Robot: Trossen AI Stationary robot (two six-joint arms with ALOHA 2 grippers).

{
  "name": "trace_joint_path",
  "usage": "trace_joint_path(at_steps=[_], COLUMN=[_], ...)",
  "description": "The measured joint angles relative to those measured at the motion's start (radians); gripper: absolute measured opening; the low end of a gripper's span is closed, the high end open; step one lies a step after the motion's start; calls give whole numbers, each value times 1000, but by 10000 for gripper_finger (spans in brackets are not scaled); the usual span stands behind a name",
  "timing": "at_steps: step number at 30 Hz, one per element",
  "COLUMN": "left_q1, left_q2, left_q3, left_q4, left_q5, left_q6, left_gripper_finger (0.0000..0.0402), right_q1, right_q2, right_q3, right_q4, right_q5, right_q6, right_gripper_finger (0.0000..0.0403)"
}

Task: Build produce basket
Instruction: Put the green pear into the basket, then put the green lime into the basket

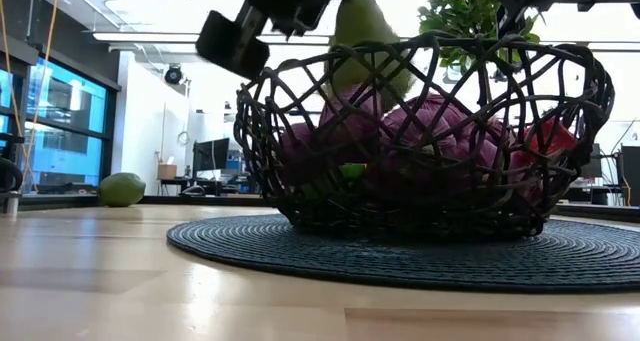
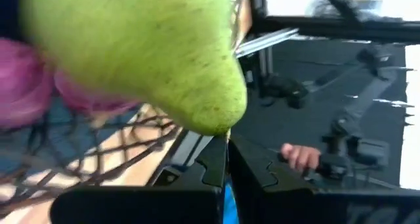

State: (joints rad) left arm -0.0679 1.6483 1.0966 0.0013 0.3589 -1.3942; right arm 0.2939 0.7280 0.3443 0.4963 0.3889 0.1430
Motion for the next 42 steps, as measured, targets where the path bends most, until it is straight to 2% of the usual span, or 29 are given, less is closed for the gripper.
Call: trace_joint_path(at_steps=[13, 21, 27, 32, 42], left_q1=[28, 22, 21, 22, 49], left_q2=[16, 92, 103, 103, 98], left_q3=[3, 3, 4, 4, 3], left_q4=[-26, 36, 70, 78, 93], left_q5=[-31, 48, 57, 57, 86], left_q6=[14, -21, -6, -8, 8], left_gripper_finger=[0, 0, 1, 22, 91], right_q1=[0, 0, 0, 0, 0], right_q2=[0, 0, 0, 0, 0], right_q3=[0, 0, 0, 0, 0], right_q4=[-23, -22, -18, -18, -21], right_q5=[-6, -7, -7, -7, -7], right_q6=[10, 13, 13, 13, 13], right_gripper_finger=[0, 0, 0, 0, 0])
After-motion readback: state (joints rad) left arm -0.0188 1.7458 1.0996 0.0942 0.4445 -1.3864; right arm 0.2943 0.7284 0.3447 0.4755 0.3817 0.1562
